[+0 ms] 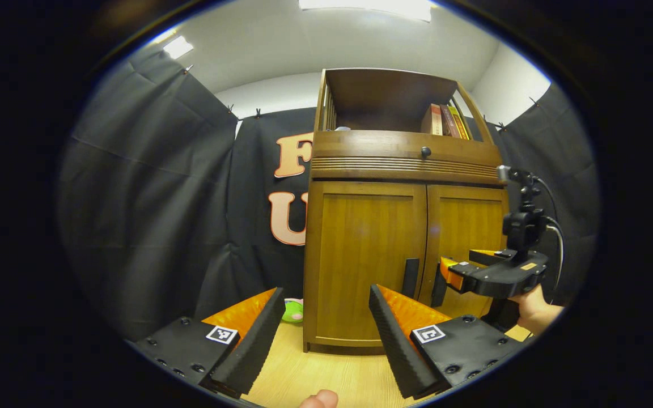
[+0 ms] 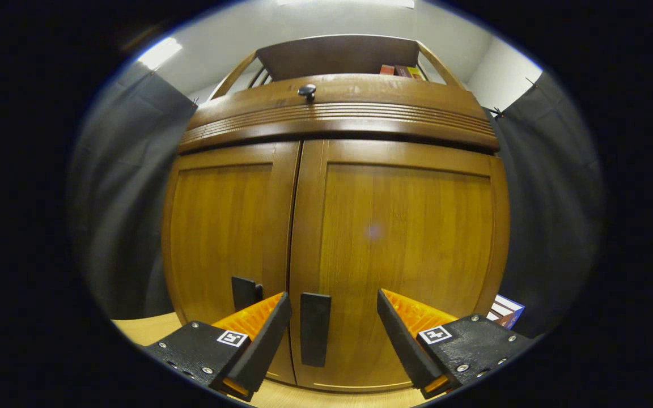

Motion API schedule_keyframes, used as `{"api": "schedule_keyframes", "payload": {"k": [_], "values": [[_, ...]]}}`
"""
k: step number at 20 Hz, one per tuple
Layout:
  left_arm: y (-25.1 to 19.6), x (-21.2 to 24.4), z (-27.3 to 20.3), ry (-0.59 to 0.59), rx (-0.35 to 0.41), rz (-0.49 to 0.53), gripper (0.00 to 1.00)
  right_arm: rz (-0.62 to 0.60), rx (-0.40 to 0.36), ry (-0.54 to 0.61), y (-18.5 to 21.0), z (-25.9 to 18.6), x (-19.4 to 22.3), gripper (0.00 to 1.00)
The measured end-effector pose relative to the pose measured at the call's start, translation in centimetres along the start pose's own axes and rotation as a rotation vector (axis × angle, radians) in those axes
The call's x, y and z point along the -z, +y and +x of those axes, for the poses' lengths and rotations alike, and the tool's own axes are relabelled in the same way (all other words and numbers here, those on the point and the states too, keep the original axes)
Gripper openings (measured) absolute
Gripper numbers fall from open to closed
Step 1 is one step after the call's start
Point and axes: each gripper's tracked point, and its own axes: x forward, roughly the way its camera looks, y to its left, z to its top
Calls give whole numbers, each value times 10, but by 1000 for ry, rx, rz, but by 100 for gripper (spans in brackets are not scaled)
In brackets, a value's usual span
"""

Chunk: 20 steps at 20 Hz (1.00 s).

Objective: Open the right door of the double-door shoe cabinet with the right hand, and open the left door with the left hand.

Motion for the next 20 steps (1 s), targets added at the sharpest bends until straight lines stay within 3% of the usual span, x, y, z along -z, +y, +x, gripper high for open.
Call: {"api": "schedule_keyframes", "payload": {"k": [6, 7, 8, 10, 12, 13, 15, 16, 19, 20], "values": [[18, -4, -2, -10, -39, 14, 96, 11, 26, 69, 4, 26, 31, 92], [20, -5, -3, -12, -43, 17, 94, 21, 33, 79, 2, 29, 34, 85], [22, -5, -2, -15, -48, 20, 96, 30, 43, 91, 0, 31, 36, 97], [25, -6, -1, -18, -56, 26, 96, 42, 54, 84, 0, 31, 36, 87], [26, -7, 0, -18, -58, 25, 96, 40, 48, 65, 2, 32, 35, 97], [26, -7, 1, -19, -56, 24, 96, 41, 40, 70, 3, 31, 37, 96], [25, -7, 3, -17, -50, 25, 96, 72, 22, 84, 7, 29, 40, 60], [24, -6, 4, -15, -45, 24, 96, 88, 8, 102, 11, 33, 42, 62], [25, -4, 4, -7, -41, 16, 98, 108, -20, 108, 19, 34, 43, 34], [26, -5, 3, -7, -45, 17, 99, 112, -33, 109, 18, 32, 43, 41]]}}
